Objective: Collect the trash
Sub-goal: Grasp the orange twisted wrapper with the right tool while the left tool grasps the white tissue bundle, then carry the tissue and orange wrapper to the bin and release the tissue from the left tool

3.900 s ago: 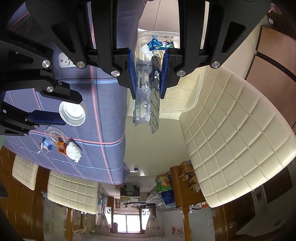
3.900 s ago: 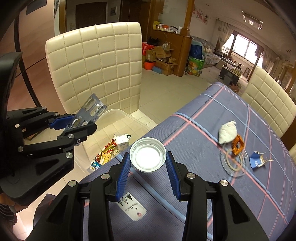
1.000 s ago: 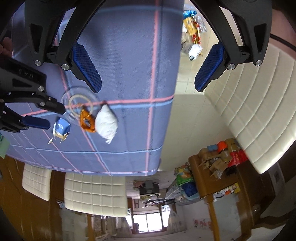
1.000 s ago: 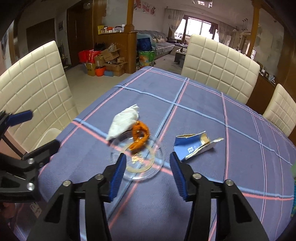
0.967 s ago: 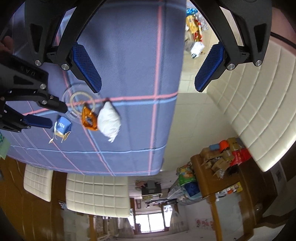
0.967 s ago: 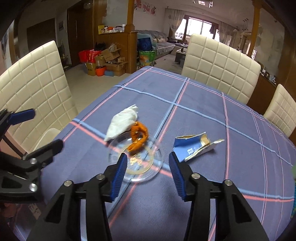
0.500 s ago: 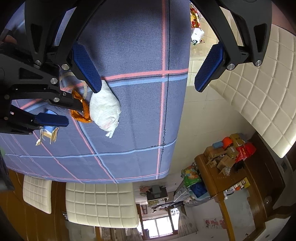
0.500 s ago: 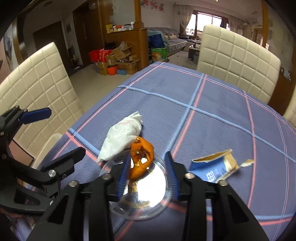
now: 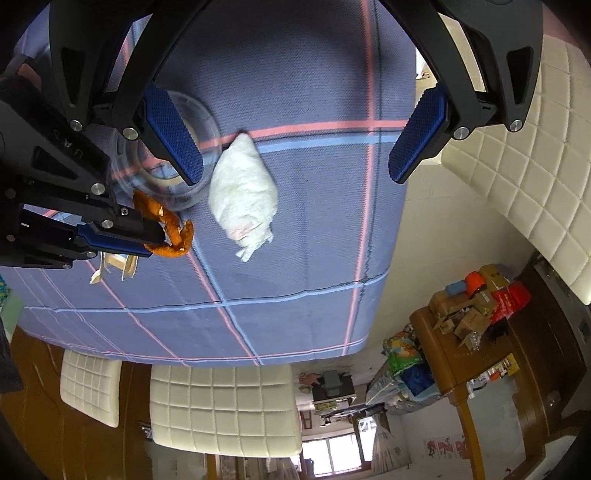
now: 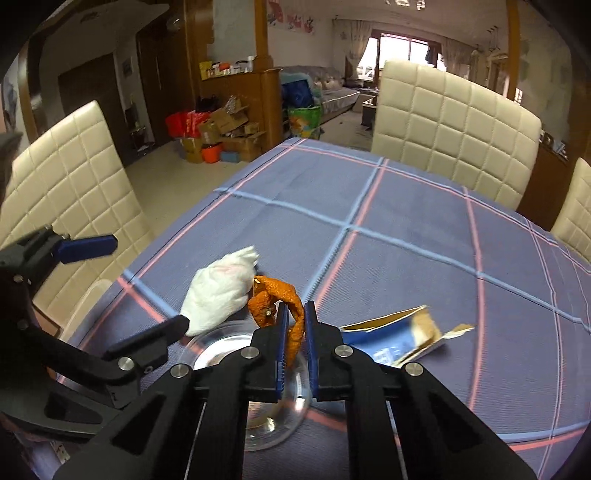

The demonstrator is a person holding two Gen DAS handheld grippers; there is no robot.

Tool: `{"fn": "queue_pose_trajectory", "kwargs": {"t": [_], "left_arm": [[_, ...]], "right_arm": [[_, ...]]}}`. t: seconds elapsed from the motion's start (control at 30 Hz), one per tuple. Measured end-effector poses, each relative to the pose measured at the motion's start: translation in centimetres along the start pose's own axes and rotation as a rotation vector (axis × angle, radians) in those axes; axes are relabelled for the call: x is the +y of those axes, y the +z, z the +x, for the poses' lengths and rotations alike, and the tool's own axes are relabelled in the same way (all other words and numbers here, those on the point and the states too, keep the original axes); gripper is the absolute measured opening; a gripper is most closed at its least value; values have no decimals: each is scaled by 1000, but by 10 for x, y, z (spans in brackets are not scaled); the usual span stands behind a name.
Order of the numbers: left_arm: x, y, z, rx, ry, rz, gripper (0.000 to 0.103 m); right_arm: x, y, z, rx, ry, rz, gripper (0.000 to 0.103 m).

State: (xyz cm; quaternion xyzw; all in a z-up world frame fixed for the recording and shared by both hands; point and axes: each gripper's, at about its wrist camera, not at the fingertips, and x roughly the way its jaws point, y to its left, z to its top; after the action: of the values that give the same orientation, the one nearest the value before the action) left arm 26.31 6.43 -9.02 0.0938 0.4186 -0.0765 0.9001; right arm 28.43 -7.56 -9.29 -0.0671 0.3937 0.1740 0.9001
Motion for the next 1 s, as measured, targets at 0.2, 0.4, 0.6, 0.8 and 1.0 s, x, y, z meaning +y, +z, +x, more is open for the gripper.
{"fn": "queue_pose_trajectory", "kwargs": {"t": [0.2,0.4,0.6,0.8,1.0], "left_arm": [[-11,13,22,31,-21,6,99],[-16,23,40,56,-13,-11,92],[-14,22,50,101,-61,-38,38],[-17,16,32,76,-43,-7,29],[-2,0,2,54,-20,-18,29]], "right_arm": [[-13,4,0,-8,-20,8,9],[-18,5,5,0,-16,25,9],[-15,4,9,8,-6,18,9],[-7,4,5,16,3,-2,9],[16,3,-7,15,22,-39,9]]}}
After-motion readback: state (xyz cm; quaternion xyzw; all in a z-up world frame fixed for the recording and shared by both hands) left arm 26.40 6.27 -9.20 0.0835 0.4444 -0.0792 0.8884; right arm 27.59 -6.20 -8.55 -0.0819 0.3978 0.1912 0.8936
